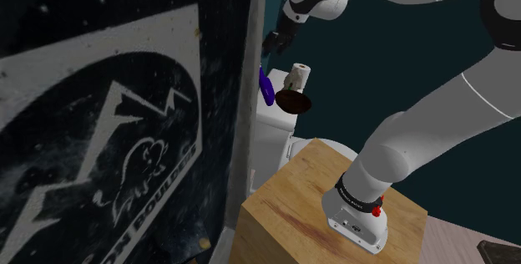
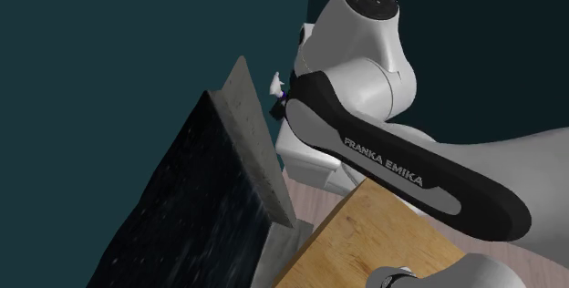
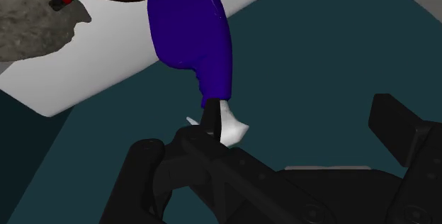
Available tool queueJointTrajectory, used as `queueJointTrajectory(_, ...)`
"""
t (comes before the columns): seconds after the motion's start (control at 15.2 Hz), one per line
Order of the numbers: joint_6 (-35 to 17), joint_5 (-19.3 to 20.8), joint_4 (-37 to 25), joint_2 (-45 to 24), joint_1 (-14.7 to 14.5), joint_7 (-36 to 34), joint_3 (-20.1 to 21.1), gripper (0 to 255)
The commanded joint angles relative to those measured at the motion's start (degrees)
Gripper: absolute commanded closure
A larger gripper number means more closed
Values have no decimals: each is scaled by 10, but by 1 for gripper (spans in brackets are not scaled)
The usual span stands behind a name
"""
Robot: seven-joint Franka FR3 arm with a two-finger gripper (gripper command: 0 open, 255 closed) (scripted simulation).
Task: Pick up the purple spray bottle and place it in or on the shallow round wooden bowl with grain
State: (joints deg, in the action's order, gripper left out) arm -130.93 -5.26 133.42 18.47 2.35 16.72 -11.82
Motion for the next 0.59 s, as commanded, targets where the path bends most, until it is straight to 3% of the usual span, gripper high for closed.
queueJointTrajectory(0.0,-33,-22,-15,-39,-4,24,-15,0)
queueJointTrajectory(0.33,-91,-102,-75,-145,-13,94,-46,0)
queueJointTrajectory(0.53,-107,-118,-80,-166,-14,106,-46,0)
